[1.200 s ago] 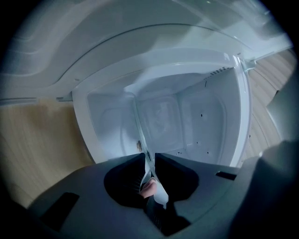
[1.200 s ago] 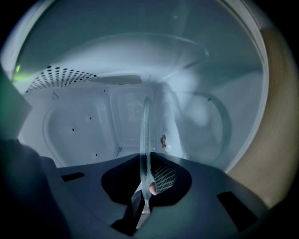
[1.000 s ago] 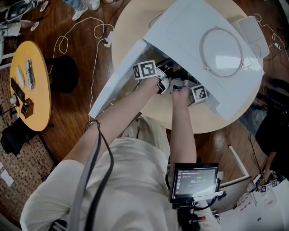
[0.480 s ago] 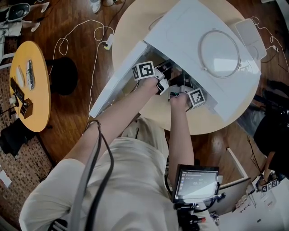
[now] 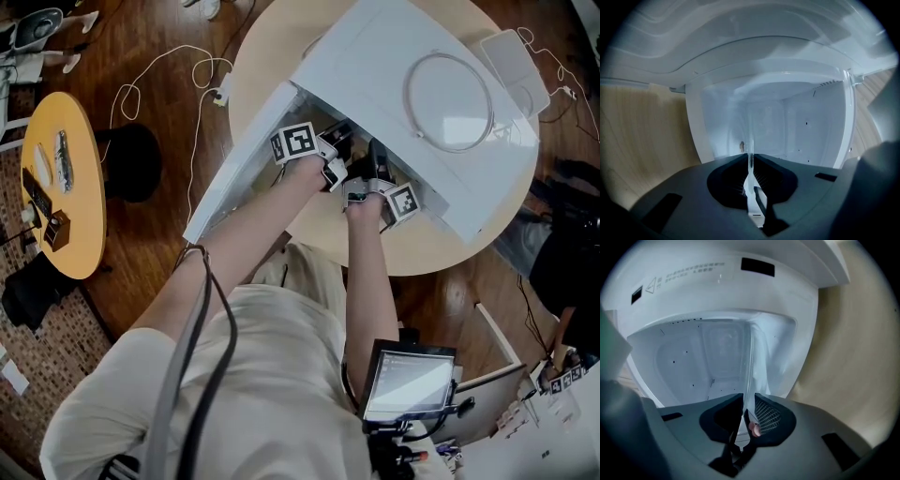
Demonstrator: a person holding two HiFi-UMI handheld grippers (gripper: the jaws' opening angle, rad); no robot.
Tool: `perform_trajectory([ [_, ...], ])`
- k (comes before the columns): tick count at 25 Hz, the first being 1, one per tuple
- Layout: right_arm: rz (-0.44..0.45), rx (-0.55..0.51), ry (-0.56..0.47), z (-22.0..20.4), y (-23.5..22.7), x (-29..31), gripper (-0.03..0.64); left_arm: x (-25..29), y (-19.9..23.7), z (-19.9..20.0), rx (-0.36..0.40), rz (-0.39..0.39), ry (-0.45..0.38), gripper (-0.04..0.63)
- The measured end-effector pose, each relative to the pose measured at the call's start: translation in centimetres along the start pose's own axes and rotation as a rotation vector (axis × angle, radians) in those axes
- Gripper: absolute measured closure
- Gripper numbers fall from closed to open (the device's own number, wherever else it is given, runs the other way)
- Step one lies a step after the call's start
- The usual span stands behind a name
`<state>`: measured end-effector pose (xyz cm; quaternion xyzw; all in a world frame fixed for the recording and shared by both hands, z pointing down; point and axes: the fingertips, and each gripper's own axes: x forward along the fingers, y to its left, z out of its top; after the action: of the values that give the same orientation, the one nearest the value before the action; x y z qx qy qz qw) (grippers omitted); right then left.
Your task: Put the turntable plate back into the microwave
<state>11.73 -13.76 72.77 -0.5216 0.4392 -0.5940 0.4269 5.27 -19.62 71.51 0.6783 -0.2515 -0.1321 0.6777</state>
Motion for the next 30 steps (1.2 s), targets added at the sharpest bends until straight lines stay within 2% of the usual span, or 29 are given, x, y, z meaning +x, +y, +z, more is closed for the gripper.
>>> perform_trajectory([
  [4,-0.012,0.016,0.010,0.2,-0.8,0.6,0.545,0.0,0.3,-0.1,-0.008,0.012,0.002,0.554],
  [6,-0.013,0.047,0.007,0.1,-0.4,0.6,0.570,0.0,0.6,-0.3,-0.011,0.020,0.009,0.555],
  [11,-0.005,0.109,-0.011,0.1,-0.5,0.4,0.583,0.0,1.0,-0.5,-0.001,0.045,0.025,0.555],
  [15,-0.014,0.105,-0.003,-0.3,-0.5,0.6,0.583,-0.5,1.0,-0.5,0.048,0.067,0.029,0.554],
  [22,0.001,0.106,0.003,-0.7,-0.4,1.1,0.583,-2.5,1.1,-0.3,0.069,0.096,0.001,0.552],
  [30,0.026,0.085,0.009,-0.7,0.3,1.7,0.583,-5.3,2.4,-1.1,0.104,0.149,0.007,0.552],
])
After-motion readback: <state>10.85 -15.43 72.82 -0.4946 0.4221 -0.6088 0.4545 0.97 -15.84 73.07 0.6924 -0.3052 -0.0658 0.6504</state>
